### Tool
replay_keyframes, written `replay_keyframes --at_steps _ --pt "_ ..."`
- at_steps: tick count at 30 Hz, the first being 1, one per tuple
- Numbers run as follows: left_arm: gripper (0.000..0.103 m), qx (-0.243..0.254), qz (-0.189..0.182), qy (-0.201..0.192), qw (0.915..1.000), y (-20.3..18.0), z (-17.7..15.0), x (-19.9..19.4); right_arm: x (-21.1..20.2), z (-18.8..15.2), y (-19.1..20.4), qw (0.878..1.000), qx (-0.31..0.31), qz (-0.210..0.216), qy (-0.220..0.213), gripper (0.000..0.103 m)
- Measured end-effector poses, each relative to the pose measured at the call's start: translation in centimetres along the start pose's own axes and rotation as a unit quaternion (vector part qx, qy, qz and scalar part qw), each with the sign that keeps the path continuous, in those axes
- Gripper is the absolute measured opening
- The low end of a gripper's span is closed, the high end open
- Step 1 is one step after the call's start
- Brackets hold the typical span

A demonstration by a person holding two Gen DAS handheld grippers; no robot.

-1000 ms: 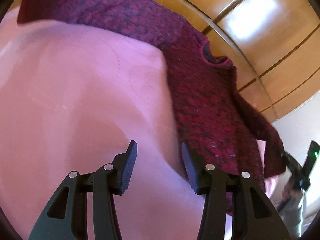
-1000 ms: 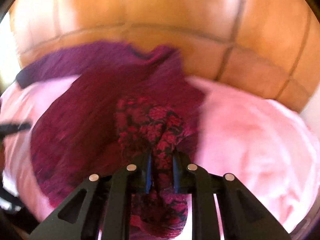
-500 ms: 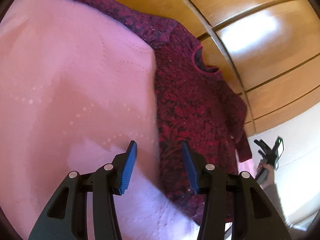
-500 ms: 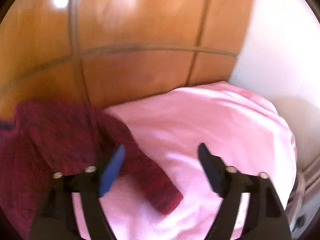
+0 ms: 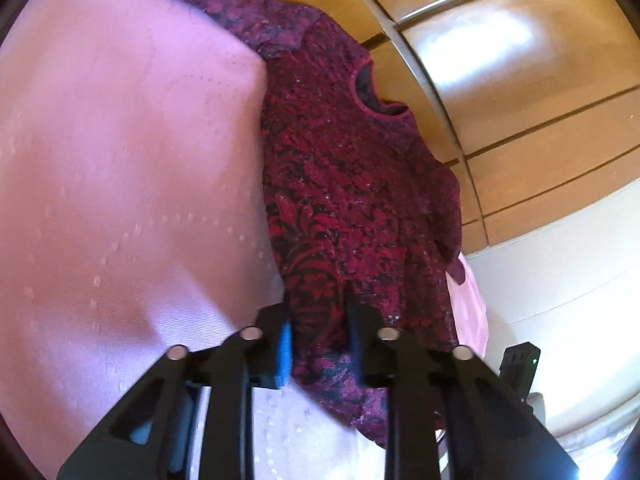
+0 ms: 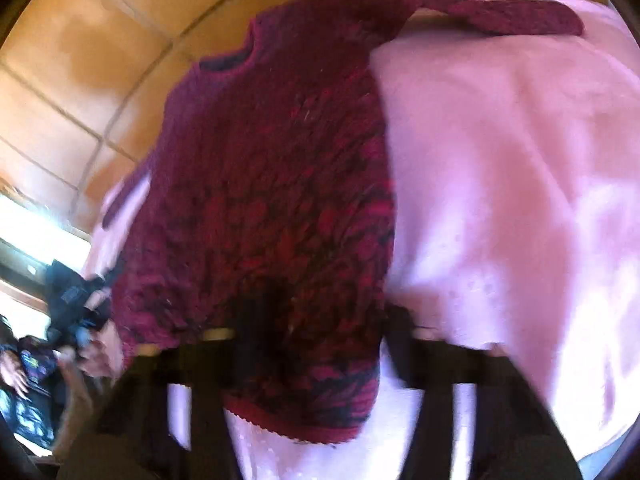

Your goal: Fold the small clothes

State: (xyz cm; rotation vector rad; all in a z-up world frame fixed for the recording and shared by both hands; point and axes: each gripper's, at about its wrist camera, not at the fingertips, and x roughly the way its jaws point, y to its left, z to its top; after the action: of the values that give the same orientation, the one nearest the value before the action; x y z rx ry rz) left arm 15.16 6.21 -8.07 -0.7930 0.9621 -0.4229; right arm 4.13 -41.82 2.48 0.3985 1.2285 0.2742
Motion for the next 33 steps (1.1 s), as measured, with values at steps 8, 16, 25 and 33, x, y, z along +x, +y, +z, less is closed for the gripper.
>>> replay_keyframes --at_steps 8,16,25,33 --pt "0.011 0.098 0.018 -0.034 0.9945 -7.8 2.7 -7.6 -9.2 1.8 6.7 0.987 -0.121 0.004 -0.103 0.018" --pt "0.011 0.098 0.07 0.009 0.9927 -4.0 -4.3 -12.0 -9.8 -6.4 5.8 0.988 -0.146 -0.004 -0.039 0.018" --pt "0.05 0.022 0.069 0.032 0.9969 2.4 -11.1 -10.4 -7.1 -11.2 -0.1 1.0 -0.028 -0.009 -0.002 0.053" --pt "0.013 0.049 0.076 0.036 0.9952 2.6 -13.5 -10.9 -5.4 -10.0 1.1 0.997 -0.066 -0.036 -0.006 0.017"
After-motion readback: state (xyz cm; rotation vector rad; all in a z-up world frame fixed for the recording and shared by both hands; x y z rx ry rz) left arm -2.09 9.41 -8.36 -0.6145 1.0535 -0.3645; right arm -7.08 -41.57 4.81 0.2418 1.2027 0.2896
